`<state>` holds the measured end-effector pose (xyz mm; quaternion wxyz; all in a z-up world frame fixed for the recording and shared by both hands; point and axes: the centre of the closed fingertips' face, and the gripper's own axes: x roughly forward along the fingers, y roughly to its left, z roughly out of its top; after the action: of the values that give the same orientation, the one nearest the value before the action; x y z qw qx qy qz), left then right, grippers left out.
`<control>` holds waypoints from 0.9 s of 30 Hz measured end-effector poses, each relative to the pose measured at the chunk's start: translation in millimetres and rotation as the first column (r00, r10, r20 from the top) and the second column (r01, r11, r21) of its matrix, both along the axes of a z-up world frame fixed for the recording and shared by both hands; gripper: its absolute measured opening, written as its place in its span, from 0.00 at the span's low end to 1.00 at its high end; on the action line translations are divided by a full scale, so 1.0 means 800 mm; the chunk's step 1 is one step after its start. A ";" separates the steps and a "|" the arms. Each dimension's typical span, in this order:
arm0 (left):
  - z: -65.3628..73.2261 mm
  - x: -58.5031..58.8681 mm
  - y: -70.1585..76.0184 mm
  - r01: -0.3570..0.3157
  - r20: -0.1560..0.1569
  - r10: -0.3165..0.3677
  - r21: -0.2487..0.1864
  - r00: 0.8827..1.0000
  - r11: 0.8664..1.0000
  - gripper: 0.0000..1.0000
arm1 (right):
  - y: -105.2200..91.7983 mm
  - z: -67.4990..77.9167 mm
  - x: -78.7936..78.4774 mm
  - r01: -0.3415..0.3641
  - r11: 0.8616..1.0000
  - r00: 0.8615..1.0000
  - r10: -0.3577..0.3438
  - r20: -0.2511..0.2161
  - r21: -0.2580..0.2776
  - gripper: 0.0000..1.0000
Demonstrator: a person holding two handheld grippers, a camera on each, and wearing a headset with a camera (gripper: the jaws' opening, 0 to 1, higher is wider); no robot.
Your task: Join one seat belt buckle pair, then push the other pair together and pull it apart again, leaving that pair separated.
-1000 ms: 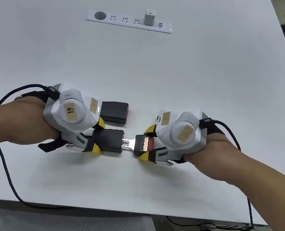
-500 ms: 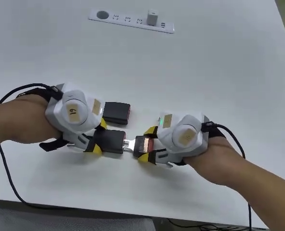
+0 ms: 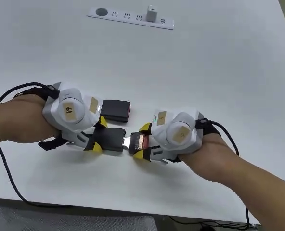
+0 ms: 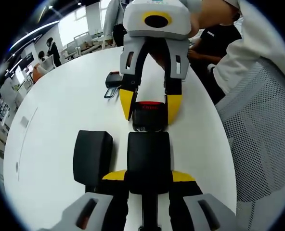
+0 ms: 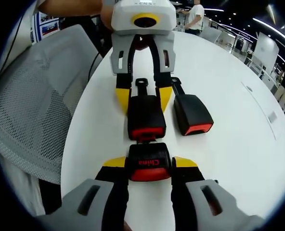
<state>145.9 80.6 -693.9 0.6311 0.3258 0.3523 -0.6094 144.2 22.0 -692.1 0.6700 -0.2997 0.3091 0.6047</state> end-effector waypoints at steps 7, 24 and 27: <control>-0.003 0.004 0.005 -0.009 -0.005 0.009 -0.019 1.000 1.000 0.32 | -0.010 -0.007 0.003 0.044 0.997 0.999 -0.045 -0.018 -0.065 0.31; -0.005 0.004 0.001 0.030 0.003 -0.030 0.022 1.000 0.999 0.33 | 0.003 -0.004 0.004 0.005 1.000 1.000 -0.005 0.008 -0.012 0.31; -0.005 0.004 0.002 0.031 0.003 -0.031 0.023 1.000 0.999 0.33 | 0.004 -0.003 0.002 0.006 1.000 1.000 -0.006 0.008 -0.014 0.31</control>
<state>149.2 82.1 -698.0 0.6185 0.3395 0.3529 -0.6145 146.1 25.3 -694.2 0.6708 -0.3057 0.3116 0.5995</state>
